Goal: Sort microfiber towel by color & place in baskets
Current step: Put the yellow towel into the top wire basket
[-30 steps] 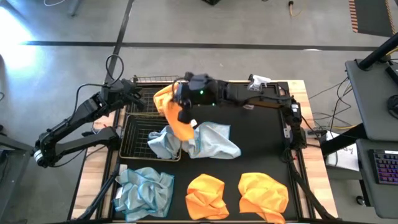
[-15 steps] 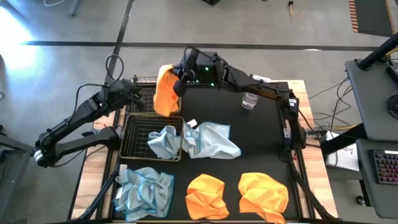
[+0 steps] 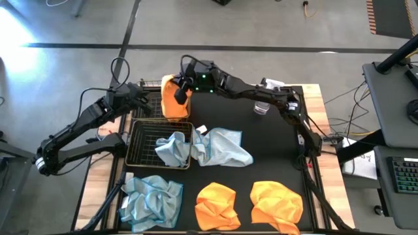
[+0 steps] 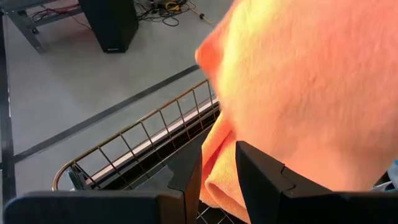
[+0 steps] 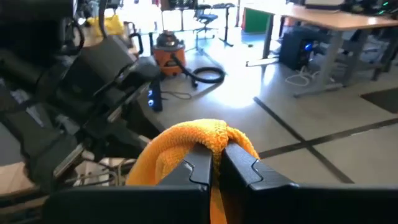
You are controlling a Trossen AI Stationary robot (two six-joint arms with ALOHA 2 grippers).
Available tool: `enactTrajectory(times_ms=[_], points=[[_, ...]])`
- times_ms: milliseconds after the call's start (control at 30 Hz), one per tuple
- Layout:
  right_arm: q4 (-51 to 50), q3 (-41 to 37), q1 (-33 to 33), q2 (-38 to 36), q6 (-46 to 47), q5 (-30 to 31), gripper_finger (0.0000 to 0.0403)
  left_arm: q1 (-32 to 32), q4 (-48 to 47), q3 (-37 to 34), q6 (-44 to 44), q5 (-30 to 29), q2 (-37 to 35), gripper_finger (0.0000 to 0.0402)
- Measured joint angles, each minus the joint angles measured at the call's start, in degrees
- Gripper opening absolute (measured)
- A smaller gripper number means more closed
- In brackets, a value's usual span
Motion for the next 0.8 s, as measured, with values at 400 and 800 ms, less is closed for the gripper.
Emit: enactTrajectory(times_ms=[400, 800], points=[[0.91, 0.0, 0.0, 1.8, 2.58, -7.43, 0.0012, 0.0, 0.01, 0.0, 0.02, -0.02, 0.04, 0.0084], [-3.81, 0.0, 0.03, 1.86, 2.55, -12.58, 0.0102, 0.02, 0.01, 0.0, -0.01, -0.02, 0.06, 0.0084]])
